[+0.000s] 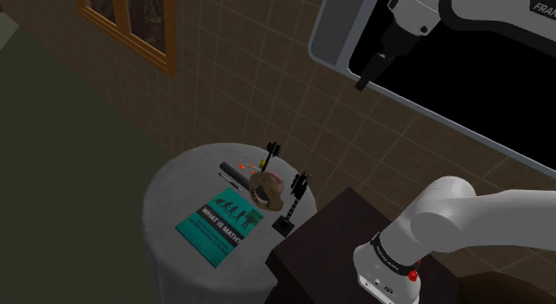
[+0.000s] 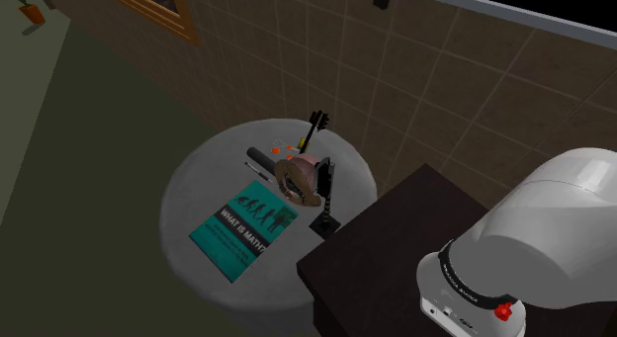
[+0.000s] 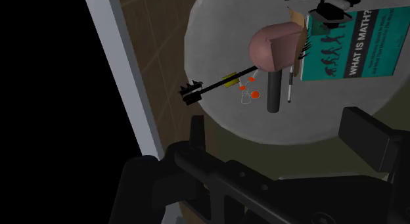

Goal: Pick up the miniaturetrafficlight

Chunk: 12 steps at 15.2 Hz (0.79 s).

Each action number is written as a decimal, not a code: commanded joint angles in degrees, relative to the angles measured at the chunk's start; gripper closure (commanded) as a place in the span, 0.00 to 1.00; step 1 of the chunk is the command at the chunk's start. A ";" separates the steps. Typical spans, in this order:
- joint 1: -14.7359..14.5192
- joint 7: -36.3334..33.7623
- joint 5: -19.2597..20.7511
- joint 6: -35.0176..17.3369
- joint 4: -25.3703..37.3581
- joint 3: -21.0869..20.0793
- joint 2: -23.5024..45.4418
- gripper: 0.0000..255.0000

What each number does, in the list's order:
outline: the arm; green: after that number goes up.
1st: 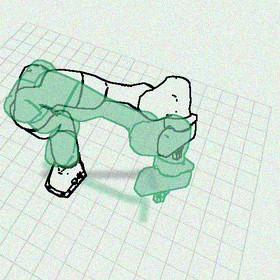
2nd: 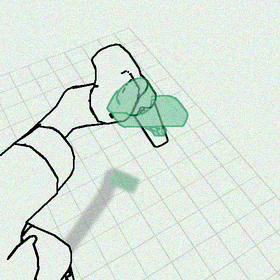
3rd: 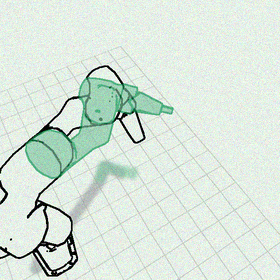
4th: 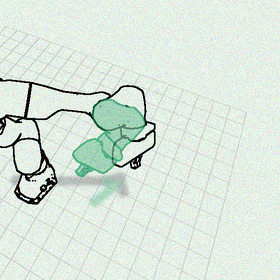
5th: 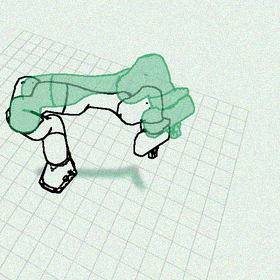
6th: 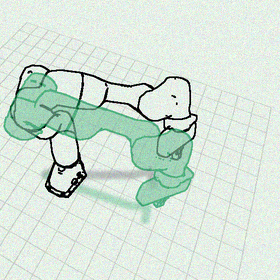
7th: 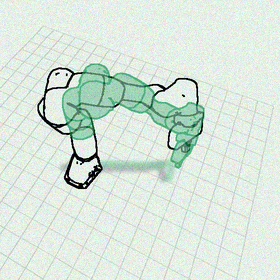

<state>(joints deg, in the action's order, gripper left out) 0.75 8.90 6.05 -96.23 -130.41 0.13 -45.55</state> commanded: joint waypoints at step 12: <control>-2.56 -8.85 -7.17 -12.52 -20.94 -4.29 -5.69 0.00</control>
<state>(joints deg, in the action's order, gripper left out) -1.44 0.97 -0.29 -107.04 -149.01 -3.63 -50.77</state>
